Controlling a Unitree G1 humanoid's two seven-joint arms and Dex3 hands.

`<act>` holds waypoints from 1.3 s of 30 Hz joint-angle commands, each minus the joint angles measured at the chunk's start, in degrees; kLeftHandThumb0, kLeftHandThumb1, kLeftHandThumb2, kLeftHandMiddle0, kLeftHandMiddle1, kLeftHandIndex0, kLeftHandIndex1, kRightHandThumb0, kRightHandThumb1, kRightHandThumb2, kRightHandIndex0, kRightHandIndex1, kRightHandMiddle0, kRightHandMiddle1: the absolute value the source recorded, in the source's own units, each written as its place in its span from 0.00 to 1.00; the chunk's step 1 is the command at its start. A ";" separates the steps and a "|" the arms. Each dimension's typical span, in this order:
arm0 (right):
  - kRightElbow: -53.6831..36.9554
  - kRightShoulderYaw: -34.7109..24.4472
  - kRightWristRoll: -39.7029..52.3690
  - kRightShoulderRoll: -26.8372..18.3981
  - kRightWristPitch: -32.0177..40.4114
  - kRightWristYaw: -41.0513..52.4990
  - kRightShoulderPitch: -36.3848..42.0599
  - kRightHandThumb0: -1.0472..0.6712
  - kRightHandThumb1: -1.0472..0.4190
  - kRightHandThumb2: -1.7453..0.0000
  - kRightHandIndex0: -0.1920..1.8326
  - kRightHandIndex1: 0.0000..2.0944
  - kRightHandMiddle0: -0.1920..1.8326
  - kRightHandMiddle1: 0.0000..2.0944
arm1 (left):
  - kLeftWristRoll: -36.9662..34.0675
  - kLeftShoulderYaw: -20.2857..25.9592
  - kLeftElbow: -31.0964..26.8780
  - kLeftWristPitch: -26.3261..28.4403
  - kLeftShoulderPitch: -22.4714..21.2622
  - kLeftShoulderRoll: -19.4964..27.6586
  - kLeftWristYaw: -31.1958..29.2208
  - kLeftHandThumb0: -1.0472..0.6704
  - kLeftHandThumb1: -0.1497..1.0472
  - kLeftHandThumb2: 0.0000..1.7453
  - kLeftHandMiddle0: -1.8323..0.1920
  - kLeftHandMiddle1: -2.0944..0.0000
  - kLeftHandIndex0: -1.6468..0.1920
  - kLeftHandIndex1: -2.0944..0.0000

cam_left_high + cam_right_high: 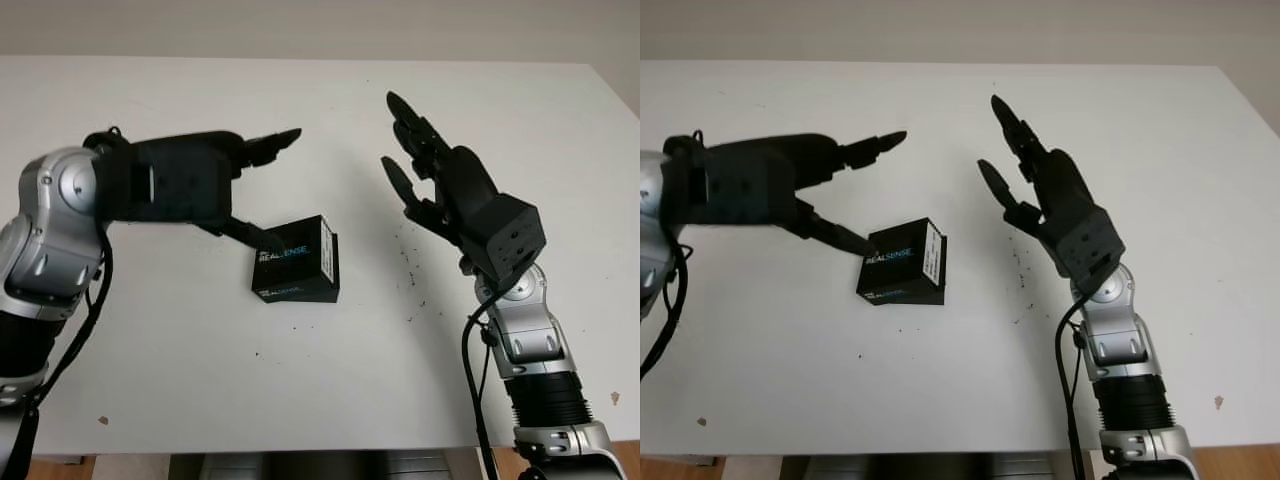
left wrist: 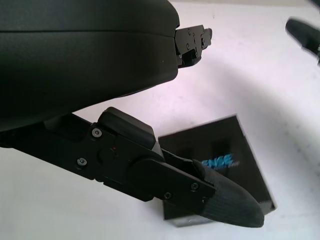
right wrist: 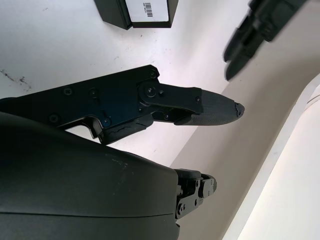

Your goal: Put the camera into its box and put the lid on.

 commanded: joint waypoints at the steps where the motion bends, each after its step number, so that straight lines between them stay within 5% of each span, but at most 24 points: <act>1: -0.43 -0.33 0.46 -0.20 -0.19 -0.13 -0.75 0.20 0.00 0.71 0.16 0.03 0.15 0.03 | 1.60 -0.46 -1.28 -0.88 0.99 0.17 1.56 0.03 0.96 0.03 1.00 1.00 1.00 1.00; 9: -0.61 -0.33 0.26 -0.37 0.10 -0.26 -0.74 0.20 0.00 0.71 0.16 0.03 0.16 0.03 | 7.16 -0.45 -2.77 -2.67 6.98 -3.75 11.19 0.08 0.90 0.02 0.99 0.99 0.98 0.99; 12: -0.89 -0.28 0.13 -0.48 0.46 -0.19 -0.73 0.20 0.00 0.71 0.16 0.03 0.15 0.03 | 8.86 -0.57 -3.95 -1.86 8.87 -4.84 13.01 0.14 0.89 0.02 0.83 0.91 0.97 0.98; 13: -0.80 -0.31 0.20 -0.51 0.24 -0.12 -0.73 0.20 0.00 0.71 0.16 0.03 0.15 0.03 | 9.62 -0.81 -4.18 -1.32 9.12 -5.15 13.17 0.15 0.89 0.03 0.89 0.69 0.97 0.98; 15: -0.61 -0.41 0.42 -0.48 0.07 -0.03 -0.79 0.21 0.00 0.71 0.16 0.03 0.15 0.03 | 11.00 -1.31 -4.64 -0.14 9.31 -5.50 12.70 0.15 0.89 0.03 0.97 0.47 0.97 0.98; 17: -0.59 -0.40 0.29 -0.51 0.15 -0.14 -0.84 0.20 0.00 0.71 0.16 0.03 0.15 0.03 | 11.56 -1.40 -4.65 -0.10 9.62 -5.81 12.85 0.15 0.90 0.03 0.98 0.76 0.96 0.97; 19: -0.98 -0.35 0.11 -0.54 0.52 -0.21 -0.75 0.20 0.00 0.70 0.16 0.03 0.15 0.03 | 11.29 -1.71 -4.65 0.89 9.22 -5.83 10.93 0.14 0.91 0.03 0.97 0.86 0.96 0.98; 26: -1.16 -0.40 0.19 -0.65 -0.04 -0.02 -0.56 0.22 0.00 0.70 0.16 0.03 0.15 0.03 | 8.51 -1.61 -5.15 2.80 7.62 -4.85 3.12 0.08 0.91 0.03 0.99 0.91 0.99 0.99; 39: -0.55 -0.31 0.11 -0.58 -0.51 -0.05 -0.42 0.21 0.00 0.70 0.16 0.03 0.15 0.03 | 11.68 -2.81 -5.77 3.10 7.30 -4.98 2.69 0.11 0.87 0.03 0.96 0.94 0.98 0.98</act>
